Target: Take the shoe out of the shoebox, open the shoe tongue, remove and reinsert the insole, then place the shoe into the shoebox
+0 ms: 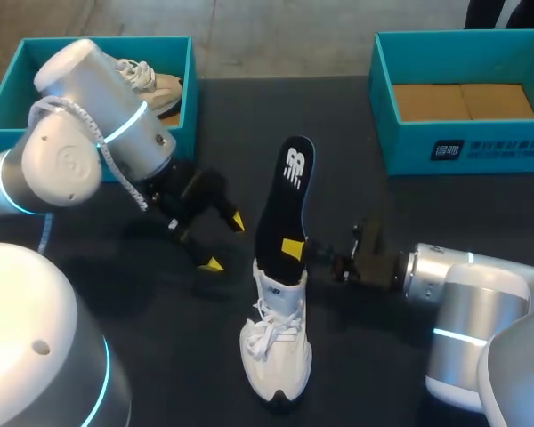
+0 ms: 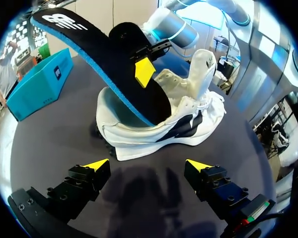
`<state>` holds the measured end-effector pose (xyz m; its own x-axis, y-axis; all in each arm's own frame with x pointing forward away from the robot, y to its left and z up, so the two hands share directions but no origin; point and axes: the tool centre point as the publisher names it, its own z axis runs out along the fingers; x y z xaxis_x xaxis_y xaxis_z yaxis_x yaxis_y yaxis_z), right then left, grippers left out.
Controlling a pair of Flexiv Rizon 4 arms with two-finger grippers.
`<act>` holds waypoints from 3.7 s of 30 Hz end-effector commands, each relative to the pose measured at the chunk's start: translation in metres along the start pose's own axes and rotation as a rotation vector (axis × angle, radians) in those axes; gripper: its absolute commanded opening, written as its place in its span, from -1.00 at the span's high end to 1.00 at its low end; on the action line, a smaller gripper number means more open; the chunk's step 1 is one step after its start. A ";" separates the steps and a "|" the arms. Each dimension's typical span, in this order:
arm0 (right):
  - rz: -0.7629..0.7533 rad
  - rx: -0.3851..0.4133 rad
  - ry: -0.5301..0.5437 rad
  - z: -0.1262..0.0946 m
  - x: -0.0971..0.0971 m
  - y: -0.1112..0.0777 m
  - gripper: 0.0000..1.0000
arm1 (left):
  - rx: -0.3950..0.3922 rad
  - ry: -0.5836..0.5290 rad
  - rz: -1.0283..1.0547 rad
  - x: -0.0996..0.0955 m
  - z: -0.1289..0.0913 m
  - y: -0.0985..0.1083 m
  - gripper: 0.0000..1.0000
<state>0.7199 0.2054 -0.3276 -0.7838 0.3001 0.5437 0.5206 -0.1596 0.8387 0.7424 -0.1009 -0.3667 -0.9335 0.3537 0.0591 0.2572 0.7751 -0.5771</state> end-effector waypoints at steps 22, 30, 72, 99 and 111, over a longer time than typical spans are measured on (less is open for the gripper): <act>0.012 0.027 0.011 -0.003 0.000 -0.008 1.00 | -0.099 -0.035 -0.029 -0.002 0.009 -0.010 -1.00; 0.030 0.061 0.041 -0.004 0.000 -0.014 1.00 | -0.099 -0.035 -0.029 -0.002 0.009 -0.010 -1.00; 0.074 0.180 0.092 0.006 0.007 -0.033 0.92 | -0.099 -0.035 -0.029 -0.002 0.009 -0.010 -1.00; 0.001 0.119 0.059 0.012 0.010 -0.004 0.54 | -0.099 -0.035 -0.029 -0.002 0.009 -0.010 -1.00; 0.003 0.077 0.051 0.014 0.005 0.001 0.59 | -0.099 -0.035 -0.029 -0.002 0.009 -0.010 -1.00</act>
<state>0.7214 0.2175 -0.3254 -0.7993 0.2427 0.5497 0.5471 -0.0841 0.8328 0.7404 -0.1134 -0.3686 -0.9482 0.3144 0.0462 0.2517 0.8316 -0.4951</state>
